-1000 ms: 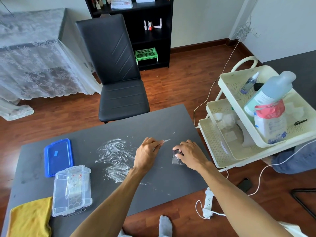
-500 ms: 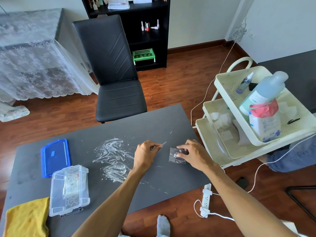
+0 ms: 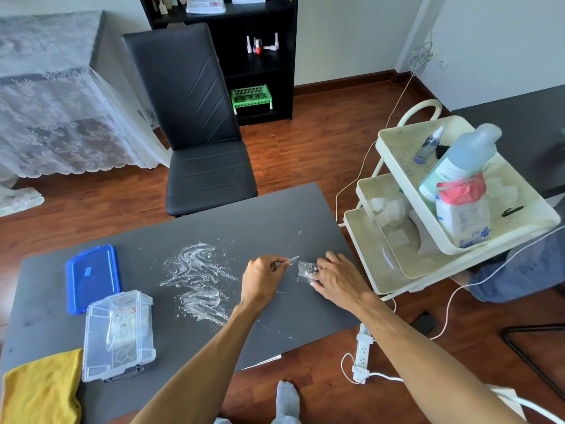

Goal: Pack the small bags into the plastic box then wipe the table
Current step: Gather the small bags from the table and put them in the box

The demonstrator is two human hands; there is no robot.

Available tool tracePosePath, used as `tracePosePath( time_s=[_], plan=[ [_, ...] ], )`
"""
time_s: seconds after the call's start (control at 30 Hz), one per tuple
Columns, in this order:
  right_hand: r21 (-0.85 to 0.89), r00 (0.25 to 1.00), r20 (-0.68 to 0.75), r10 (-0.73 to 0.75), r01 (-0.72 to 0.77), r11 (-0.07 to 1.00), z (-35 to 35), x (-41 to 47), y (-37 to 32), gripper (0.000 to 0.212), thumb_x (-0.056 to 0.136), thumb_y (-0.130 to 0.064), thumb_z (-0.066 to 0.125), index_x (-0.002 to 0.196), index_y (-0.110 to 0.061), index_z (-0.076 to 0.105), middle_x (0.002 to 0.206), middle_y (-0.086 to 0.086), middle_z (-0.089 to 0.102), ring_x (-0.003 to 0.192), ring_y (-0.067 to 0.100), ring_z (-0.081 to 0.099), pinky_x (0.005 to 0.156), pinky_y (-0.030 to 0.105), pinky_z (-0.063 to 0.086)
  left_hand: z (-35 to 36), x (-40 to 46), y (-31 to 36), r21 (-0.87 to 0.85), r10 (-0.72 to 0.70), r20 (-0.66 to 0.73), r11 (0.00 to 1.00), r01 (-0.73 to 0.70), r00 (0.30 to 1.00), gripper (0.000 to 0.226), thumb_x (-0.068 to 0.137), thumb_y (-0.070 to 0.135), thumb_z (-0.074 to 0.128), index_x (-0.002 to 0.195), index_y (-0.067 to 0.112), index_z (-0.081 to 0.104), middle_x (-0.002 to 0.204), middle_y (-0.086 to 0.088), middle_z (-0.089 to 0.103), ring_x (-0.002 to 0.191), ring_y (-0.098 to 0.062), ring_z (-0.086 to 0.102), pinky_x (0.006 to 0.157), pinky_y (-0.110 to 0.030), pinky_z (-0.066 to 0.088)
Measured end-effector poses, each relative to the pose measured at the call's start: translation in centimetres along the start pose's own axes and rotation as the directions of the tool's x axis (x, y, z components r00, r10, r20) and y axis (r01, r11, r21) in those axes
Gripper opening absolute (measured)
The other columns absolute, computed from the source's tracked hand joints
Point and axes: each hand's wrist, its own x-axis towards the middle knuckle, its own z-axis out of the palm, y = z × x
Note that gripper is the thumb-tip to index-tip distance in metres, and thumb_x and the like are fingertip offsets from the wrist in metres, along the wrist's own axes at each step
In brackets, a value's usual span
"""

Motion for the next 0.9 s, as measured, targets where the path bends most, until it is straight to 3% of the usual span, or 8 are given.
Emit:
tracePosePath(
  time_s=[0.07, 0.2, 0.3, 0.47, 0.53, 0.63, 0.73, 0.9],
  plan=[
    [0.050, 0.999, -0.043, 0.033, -0.031, 0.998, 0.1, 0.1, -0.2, 0.026, 0.094, -0.034, 0.060, 0.087, -0.018, 0.079, 0.090, -0.001, 0.068, 0.090, 0.021, 0.056, 0.077, 0.035, 0.048, -0.2, -0.2, 0.1, 0.001, 0.008, 0.002, 1.000, -0.008, 1.000, 0.008, 0.084, 0.032, 0.073, 0.088, 0.027, 0.078, 0.054, 0.005, 0.055, 0.063, -0.025, 0.058, 0.057, -0.026, 0.042],
    [0.389, 0.954, -0.149, 0.259, -0.184, 0.902, -1.2, 0.7, -0.4, 0.012, 0.085, -0.031, 0.077, 0.094, -0.025, 0.080, 0.079, -0.005, 0.061, 0.077, 0.014, 0.045, 0.070, 0.031, 0.049, -1.2, -0.2, -0.1, -0.034, -0.008, -0.035, 0.999, 0.007, 0.999, 0.008, 0.084, 0.033, 0.074, 0.087, 0.027, 0.078, 0.047, 0.008, 0.051, 0.049, -0.010, 0.049, 0.054, -0.024, 0.040],
    [0.484, 0.927, -0.204, 0.315, -0.184, 0.855, -3.0, 1.9, -0.8, 0.013, 0.079, -0.027, 0.083, 0.092, -0.025, 0.081, 0.073, -0.005, 0.055, 0.072, 0.013, 0.040, 0.064, 0.034, 0.049, -2.7, -0.1, 0.0, -0.070, -0.031, -0.100, 0.997, 0.024, 0.995, 0.009, 0.083, 0.035, 0.074, 0.086, 0.027, 0.078, 0.044, 0.007, 0.046, 0.046, -0.008, 0.042, 0.052, -0.025, 0.040],
    [0.457, 0.911, -0.328, 0.250, -0.079, 0.886, -6.8, 4.3, -2.8, 0.015, 0.081, -0.026, 0.081, 0.096, -0.025, 0.080, 0.071, -0.006, 0.054, 0.071, 0.018, 0.049, 0.060, 0.027, 0.044, -6.4, -0.8, 0.0, -0.123, -0.055, -0.254, 0.992, 0.024, 0.966, 0.011, 0.083, 0.037, 0.074, 0.087, 0.028, 0.079, 0.051, 0.015, 0.058, 0.047, 0.000, 0.048, 0.053, -0.017, 0.044],
    [0.417, 0.908, -0.373, 0.191, -0.020, 0.909, -8.2, 5.2, -4.1, 0.014, 0.081, -0.025, 0.081, 0.095, -0.027, 0.080, 0.070, -0.006, 0.053, 0.071, 0.018, 0.049, 0.061, 0.024, 0.040, -8.2, -1.5, -0.2, -0.097, -0.042, -0.314, 0.995, 0.012, 0.949, 0.011, 0.083, 0.036, 0.074, 0.089, 0.028, 0.079, 0.056, 0.013, 0.062, 0.050, -0.001, 0.052, 0.057, -0.022, 0.050],
    [0.385, 0.894, -0.438, 0.097, 0.088, 0.919, -10.4, 6.6, -7.1, 0.011, 0.081, -0.022, 0.082, 0.091, -0.026, 0.080, 0.068, -0.004, 0.051, 0.070, 0.020, 0.048, 0.062, 0.028, 0.044, -11.9, -3.0, -1.3, 0.073, 0.074, -0.384, 0.996, -0.050, 0.920, 0.008, 0.087, 0.036, 0.071, 0.089, 0.031, 0.077, 0.062, 0.006, 0.065, 0.055, -0.014, 0.058, 0.054, -0.032, 0.051],
    [0.378, 0.886, -0.463, 0.032, 0.165, 0.911, -12.5, 7.6, -10.8, 0.012, 0.080, -0.022, 0.082, 0.092, -0.024, 0.081, 0.067, -0.004, 0.050, 0.070, 0.020, 0.048, 0.062, 0.031, 0.046, -15.6, -4.7, -3.3, 0.216, 0.220, -0.437, 0.967, -0.135, 0.872, 0.005, 0.087, 0.031, 0.071, 0.089, 0.029, 0.076, 0.070, 0.009, 0.070, 0.058, -0.015, 0.064, 0.048, -0.029, 0.050],
    [0.343, 0.884, -0.459, -0.092, 0.272, 0.899, -13.8, 8.4, -18.1, 0.009, 0.078, -0.023, 0.084, 0.086, -0.023, 0.081, 0.065, -0.002, 0.052, 0.069, 0.021, 0.049, 0.061, 0.030, 0.046, -21.1, -8.6, -7.8, 0.391, 0.340, -0.494, 0.909, -0.144, 0.800, 0.015, 0.090, 0.035, 0.060, 0.085, 0.025, 0.069, 0.052, 0.001, 0.041, 0.047, -0.014, 0.029, 0.037, -0.027, 0.034]
  ],
)
